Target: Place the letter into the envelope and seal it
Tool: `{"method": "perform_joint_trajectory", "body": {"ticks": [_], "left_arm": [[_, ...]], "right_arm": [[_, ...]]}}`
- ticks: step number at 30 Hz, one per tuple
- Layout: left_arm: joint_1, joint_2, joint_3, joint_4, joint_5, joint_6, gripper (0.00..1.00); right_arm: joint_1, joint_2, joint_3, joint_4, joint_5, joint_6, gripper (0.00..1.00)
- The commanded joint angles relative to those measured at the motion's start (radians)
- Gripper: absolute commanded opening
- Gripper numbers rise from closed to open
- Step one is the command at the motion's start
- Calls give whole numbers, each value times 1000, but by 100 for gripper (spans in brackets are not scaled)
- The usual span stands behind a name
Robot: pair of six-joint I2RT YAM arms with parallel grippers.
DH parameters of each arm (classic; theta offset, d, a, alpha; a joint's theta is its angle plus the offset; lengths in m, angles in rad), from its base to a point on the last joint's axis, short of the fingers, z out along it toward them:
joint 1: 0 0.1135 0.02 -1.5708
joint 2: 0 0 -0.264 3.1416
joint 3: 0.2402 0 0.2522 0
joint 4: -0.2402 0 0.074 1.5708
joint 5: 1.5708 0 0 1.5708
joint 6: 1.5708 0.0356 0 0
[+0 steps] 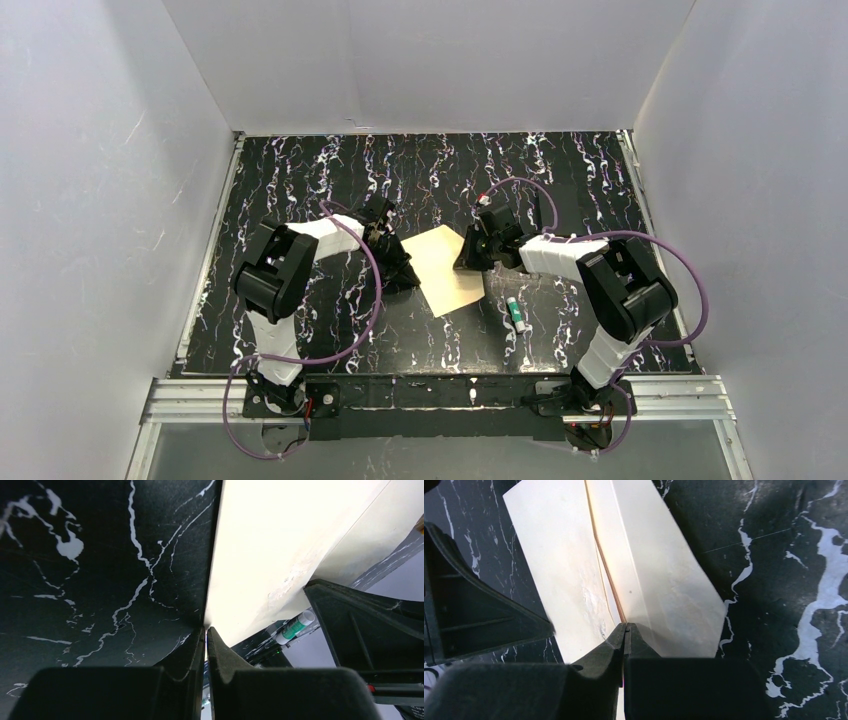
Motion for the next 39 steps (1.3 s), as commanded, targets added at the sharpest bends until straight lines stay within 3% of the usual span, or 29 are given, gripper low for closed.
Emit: {"method": "perform_joint_trajectory", "body": {"ticks": [1, 14, 23, 28, 35, 39], "left_arm": [[-9, 36, -40, -6, -22, -30, 5], [-7, 31, -48, 10, -19, -46, 5], [-7, 16, -53, -5, -34, -35, 6], [-6, -33, 23, -94, -100, 64, 20], [6, -85, 110, -190, -181, 166, 29], [14, -129, 129, -221, -209, 255, 34]], "right_arm": [[1, 1, 18, 45, -75, -8, 9], [0, 15, 9, 50, -89, -1, 10], [-37, -63, 62, 10, -61, -19, 20], [-94, -146, 92, -54, -29, -74, 31], [-190, -242, 112, -165, 65, -113, 49], [-206, -285, 155, -337, 212, -155, 61]]}}
